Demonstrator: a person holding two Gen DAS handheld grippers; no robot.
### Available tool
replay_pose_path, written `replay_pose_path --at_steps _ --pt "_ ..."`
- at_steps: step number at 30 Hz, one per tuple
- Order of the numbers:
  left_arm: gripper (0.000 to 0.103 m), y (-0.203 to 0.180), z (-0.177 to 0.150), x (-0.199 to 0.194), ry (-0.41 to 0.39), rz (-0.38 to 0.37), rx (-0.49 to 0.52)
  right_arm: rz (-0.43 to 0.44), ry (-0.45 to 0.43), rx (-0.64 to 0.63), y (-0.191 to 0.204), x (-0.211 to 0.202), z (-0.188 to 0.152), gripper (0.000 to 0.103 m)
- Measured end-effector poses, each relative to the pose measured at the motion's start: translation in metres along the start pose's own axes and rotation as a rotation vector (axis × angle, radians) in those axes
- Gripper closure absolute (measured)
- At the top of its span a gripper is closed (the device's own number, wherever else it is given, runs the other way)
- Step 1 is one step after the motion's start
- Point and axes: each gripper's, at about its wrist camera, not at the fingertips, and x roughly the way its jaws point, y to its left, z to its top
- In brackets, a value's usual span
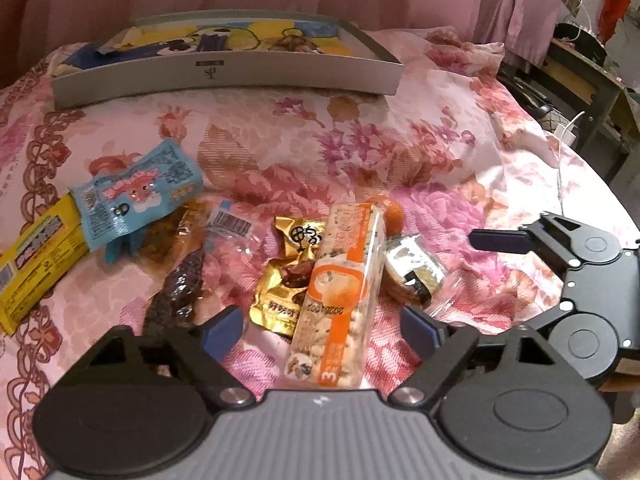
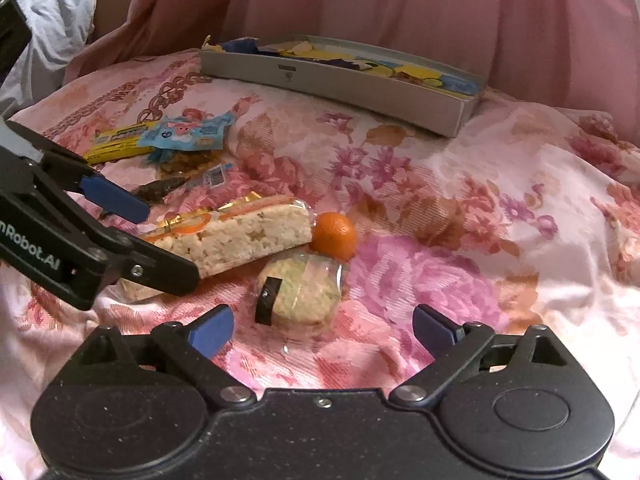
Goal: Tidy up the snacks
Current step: 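Grasp the orange-labelled cracker bar with the left gripper while the right grasps the wrapped round biscuit, then lift the cracker bar with the left tool while the right tool carries the biscuit toward the tray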
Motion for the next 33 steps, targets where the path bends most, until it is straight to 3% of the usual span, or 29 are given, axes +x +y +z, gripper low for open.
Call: replay_pose_path --at_steps 5,9,13,18,21,27,33 --pt "0.021 -0.002 0.003 0.003 -0.001 -0.010 0.017 0.006 -0.002 0.006 0.001 0.006 0.001 0.011" --pt "0.029 -0.001 0.003 0.005 0.007 -0.015 0.010 0.008 -0.006 0.031 -0.002 0.009 0.001 0.014" --pt "0.044 -0.002 0.003 0.005 0.020 -0.021 0.021 0.012 0.000 0.041 -0.002 0.012 0.001 0.022" --pt "0.045 -0.007 0.005 0.008 0.023 -0.031 0.030 0.028 0.008 0.049 -0.001 0.015 0.000 0.032" --pt "0.045 -0.009 0.006 0.012 0.033 -0.018 0.031 0.033 0.010 0.064 -0.002 0.017 0.000 0.037" --pt "0.065 -0.010 0.006 0.014 0.065 0.007 0.033 0.032 0.014 0.088 -0.005 0.016 0.000 0.045" --pt "0.067 -0.014 0.007 0.007 0.080 0.047 0.010 0.001 0.025 0.075 -0.002 0.011 0.002 0.051"
